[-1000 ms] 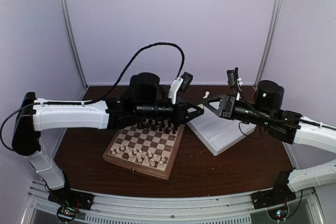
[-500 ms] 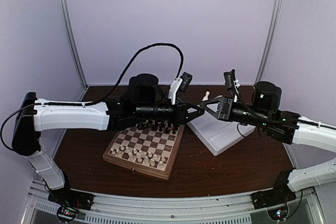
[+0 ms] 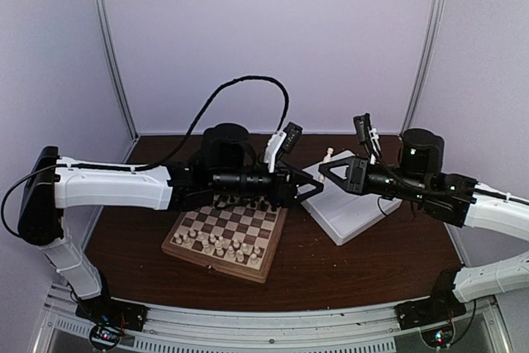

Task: Set up the chess pieces on the board
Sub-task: Pick up the chess piece from the storage box, then place the chess piece on the chessboard.

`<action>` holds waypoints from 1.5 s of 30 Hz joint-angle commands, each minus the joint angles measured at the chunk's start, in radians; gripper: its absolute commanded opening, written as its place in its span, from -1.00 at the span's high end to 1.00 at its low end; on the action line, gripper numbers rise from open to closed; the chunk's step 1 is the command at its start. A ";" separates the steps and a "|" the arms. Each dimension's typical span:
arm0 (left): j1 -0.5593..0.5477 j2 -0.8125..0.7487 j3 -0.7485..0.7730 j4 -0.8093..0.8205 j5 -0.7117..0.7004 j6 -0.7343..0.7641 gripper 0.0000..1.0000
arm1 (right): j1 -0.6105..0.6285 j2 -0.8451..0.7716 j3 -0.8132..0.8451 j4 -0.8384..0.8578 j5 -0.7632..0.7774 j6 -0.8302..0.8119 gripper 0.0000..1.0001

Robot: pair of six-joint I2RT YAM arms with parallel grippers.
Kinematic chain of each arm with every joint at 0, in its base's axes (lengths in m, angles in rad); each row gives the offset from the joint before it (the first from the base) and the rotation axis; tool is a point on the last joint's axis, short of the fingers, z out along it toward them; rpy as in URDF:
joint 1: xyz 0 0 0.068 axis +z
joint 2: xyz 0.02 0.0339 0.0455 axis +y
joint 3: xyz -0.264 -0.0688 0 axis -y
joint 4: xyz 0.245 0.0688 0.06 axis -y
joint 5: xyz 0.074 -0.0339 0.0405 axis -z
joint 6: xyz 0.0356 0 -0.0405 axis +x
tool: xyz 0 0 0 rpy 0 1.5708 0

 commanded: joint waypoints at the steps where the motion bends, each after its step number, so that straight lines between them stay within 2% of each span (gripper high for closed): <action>1: -0.002 -0.052 -0.022 0.046 0.013 0.010 -0.22 | 0.004 -0.044 0.045 -0.102 0.045 -0.074 0.81; 4: -0.003 -0.071 -0.039 0.026 0.003 0.014 -0.33 | 0.004 -0.055 0.044 -0.135 0.055 -0.090 0.82; 10: -0.004 -0.109 -0.071 -0.045 -0.025 0.026 -0.39 | 0.003 -0.073 0.023 -0.171 0.074 -0.109 0.83; 14: 0.002 -0.145 -0.106 -0.077 -0.033 0.012 -0.66 | 0.003 -0.090 0.011 -0.220 0.094 -0.138 0.84; 23: 0.037 -0.227 -0.173 -0.121 -0.052 -0.040 -0.79 | 0.004 -0.106 0.001 -0.339 0.094 -0.279 0.84; 28: 0.090 -0.243 -0.162 -0.132 0.008 -0.120 -0.77 | 0.014 -0.084 0.000 -0.341 0.059 -0.325 0.84; 36: 0.099 -0.213 -0.031 -0.256 0.040 -0.117 -0.69 | 0.061 -0.032 0.020 -0.331 0.049 -0.384 0.84; 42: 0.100 -0.157 0.029 -0.251 0.113 -0.138 -0.37 | 0.107 0.019 0.058 -0.352 0.072 -0.423 0.84; 45: 0.100 -0.123 0.055 -0.249 0.145 -0.147 -0.30 | 0.124 0.039 0.077 -0.358 0.081 -0.435 0.84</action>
